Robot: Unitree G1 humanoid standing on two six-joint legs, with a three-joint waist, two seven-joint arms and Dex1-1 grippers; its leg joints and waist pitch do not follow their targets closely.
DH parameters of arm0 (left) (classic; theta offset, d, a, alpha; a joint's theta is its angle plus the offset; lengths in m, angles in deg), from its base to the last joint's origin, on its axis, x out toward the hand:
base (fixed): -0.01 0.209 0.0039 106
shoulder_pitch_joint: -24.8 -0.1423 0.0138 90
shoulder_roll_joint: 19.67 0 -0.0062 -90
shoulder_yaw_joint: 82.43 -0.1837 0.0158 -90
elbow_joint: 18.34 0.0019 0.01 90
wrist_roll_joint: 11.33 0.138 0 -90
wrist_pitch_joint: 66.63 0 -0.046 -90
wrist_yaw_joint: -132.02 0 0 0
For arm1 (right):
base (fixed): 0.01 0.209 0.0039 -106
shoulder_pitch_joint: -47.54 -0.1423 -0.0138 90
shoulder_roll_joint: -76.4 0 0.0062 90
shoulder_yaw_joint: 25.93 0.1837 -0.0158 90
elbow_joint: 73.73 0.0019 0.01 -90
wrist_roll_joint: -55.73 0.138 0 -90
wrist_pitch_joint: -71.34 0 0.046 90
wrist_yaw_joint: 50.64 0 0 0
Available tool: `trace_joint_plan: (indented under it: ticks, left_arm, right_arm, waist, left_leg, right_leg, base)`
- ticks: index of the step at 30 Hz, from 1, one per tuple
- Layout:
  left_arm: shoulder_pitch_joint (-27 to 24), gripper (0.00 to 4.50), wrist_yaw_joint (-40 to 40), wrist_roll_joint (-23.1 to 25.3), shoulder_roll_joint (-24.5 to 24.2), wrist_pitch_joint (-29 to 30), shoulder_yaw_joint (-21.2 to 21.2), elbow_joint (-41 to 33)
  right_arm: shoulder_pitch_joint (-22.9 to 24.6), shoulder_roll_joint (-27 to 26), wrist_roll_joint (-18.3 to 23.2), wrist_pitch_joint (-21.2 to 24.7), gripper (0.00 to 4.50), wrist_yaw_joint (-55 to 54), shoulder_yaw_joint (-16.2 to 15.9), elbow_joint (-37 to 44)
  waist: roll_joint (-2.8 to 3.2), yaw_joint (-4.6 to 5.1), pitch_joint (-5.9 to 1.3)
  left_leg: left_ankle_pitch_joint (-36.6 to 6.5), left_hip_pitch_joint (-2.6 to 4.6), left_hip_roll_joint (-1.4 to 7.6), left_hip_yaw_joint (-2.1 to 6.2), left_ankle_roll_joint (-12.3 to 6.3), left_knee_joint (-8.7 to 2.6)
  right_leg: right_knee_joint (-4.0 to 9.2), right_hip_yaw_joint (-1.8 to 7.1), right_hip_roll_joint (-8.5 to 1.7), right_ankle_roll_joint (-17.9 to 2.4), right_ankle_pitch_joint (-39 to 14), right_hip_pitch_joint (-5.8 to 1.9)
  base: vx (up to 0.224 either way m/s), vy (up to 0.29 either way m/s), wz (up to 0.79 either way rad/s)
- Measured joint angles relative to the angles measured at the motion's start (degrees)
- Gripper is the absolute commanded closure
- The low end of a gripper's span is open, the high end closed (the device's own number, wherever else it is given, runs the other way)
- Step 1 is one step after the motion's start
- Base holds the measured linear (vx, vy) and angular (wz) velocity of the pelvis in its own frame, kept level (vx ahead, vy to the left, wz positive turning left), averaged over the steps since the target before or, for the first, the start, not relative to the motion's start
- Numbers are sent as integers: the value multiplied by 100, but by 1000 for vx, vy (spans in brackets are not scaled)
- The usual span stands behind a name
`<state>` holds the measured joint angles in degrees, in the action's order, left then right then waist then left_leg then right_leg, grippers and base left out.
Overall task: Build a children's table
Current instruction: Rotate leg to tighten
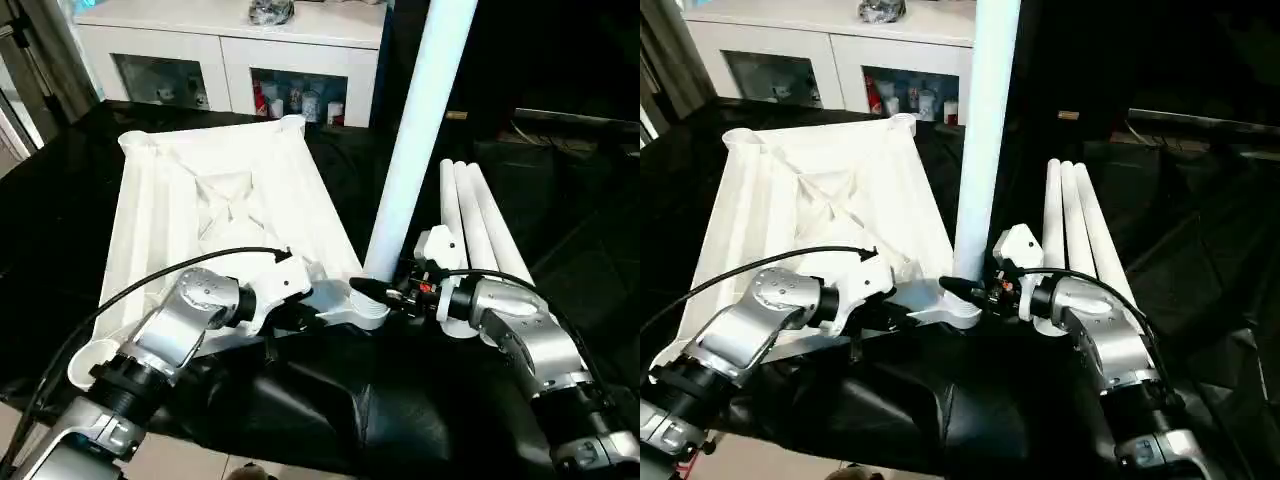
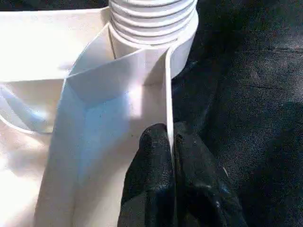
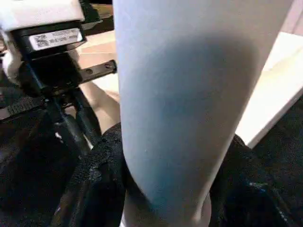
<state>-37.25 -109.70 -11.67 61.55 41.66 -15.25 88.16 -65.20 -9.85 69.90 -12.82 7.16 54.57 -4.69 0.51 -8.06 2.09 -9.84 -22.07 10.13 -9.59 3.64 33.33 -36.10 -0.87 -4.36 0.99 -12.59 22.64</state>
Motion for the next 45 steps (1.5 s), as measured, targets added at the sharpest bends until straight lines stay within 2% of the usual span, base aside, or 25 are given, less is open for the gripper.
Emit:
trace_joint_plan:
  ticks: [6,11,15,18,21,24,30,38,45]
  left_arm:
    - [-2,450,146,25,-20,63,0,0]
    - [120,450,783,226,321,620,61,0]
    - [261,450,1727,272,1086,1547,301,0]
    - [406,450,2365,361,1557,1994,402,80]
    - [553,450,2995,512,1986,2149,510,320]
    - [572,450,3322,554,2176,2177,608,408]
    - [584,450,3571,601,2283,2441,668,344]
    - [594,450,3574,627,2248,2441,704,343]
    - [606,450,3357,624,2081,2414,636,319]
  right_arm:
    - [-157,-196,-10,-37,261,-216,56,-287]
    - [-149,-582,-231,-26,261,-1435,174,-351]
    - [-73,-1139,-518,261,261,-2819,460,-168]
    - [-281,-1516,-725,436,261,-3711,638,-295]
    - [-698,-1814,-890,547,261,-4520,716,-740]
    - [-871,-1900,-988,547,261,-4764,716,-937]
    - [-932,-2019,-1050,747,261,-4875,789,-901]
    - [-1057,-2103,-1023,833,261,-4872,863,-979]
    - [-1169,-2081,-1001,996,261,-4609,929,-1059]
  waist:
    - [-25,32,-17]
    - [-58,120,-10]
    - [-89,163,42]
    - [-65,186,75]
    - [-60,228,82]
    - [-63,259,86]
    - [-82,287,84]
    - [-79,312,86]
    - [-81,317,86]
  left_leg:
    - [0,15,5,0,1,-10]
    - [0,26,5,0,1,-18]
    - [0,16,2,0,1,-28]
    - [0,10,-3,0,1,-51]
    - [0,11,-13,1,1,-75]
    - [0,12,-18,0,1,-107]
    - [0,18,-25,-3,1,-137]
    - [0,23,-24,-2,1,-171]
    - [0,49,-25,-4,1,-169]
  right_leg:
    - [-1,-2,5,-8,7,-6]
    - [7,-3,3,3,3,-1]
    - [30,-2,1,4,3,13]
    - [94,-5,1,4,3,17]
    - [140,-3,-1,4,3,16]
    - [188,-4,-1,5,4,10]
    - [223,-1,-1,6,6,4]
    - [303,-11,-1,6,6,15]
    - [309,-8,-1,6,6,17]
  base:
    - [0,0,0]
    - [0,0,0]
    - [0,0,0]
    - [0,0,0]
    - [0,0,0]
    - [0,0,0]
    - [0,0,0]
    - [0,0,0]
    - [0,0,0]
